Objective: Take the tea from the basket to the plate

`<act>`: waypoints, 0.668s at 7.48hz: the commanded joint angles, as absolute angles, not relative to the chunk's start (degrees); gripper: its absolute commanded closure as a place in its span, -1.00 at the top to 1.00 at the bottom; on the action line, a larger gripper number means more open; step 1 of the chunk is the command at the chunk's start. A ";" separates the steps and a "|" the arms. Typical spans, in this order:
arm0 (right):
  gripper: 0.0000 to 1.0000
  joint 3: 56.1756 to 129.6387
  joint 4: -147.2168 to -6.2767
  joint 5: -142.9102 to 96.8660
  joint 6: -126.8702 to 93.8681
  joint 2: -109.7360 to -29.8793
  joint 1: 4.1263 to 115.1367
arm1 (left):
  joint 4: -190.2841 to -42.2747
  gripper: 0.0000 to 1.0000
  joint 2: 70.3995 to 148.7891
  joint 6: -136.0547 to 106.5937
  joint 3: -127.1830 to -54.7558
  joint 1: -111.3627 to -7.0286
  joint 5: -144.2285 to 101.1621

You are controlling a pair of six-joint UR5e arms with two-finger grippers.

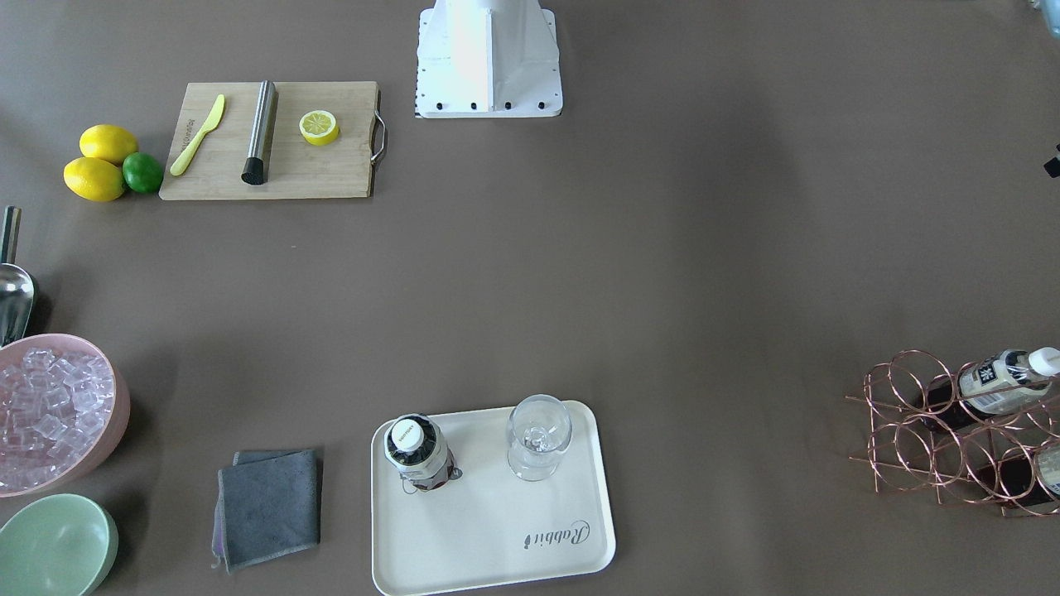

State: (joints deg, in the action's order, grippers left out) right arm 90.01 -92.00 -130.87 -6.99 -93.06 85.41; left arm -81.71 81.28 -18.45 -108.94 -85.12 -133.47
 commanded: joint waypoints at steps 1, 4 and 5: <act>1.00 88.41 -85.87 -131.22 -10.98 -92.81 84.91 | -81.74 0.98 81.21 -18.46 -108.90 -85.17 -133.50; 1.00 88.51 -86.57 -131.22 -10.99 -92.29 84.64 | -82.18 0.98 81.56 -18.11 -109.16 -85.08 -133.42; 1.00 87.98 -86.57 -131.22 -10.99 -92.29 84.64 | -82.09 0.98 81.56 -14.19 -109.16 -85.08 -133.42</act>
State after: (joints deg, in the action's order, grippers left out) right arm 88.48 -86.49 -131.18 -10.94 -92.40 84.69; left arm -82.05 81.50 -18.05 -109.09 -85.08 -133.41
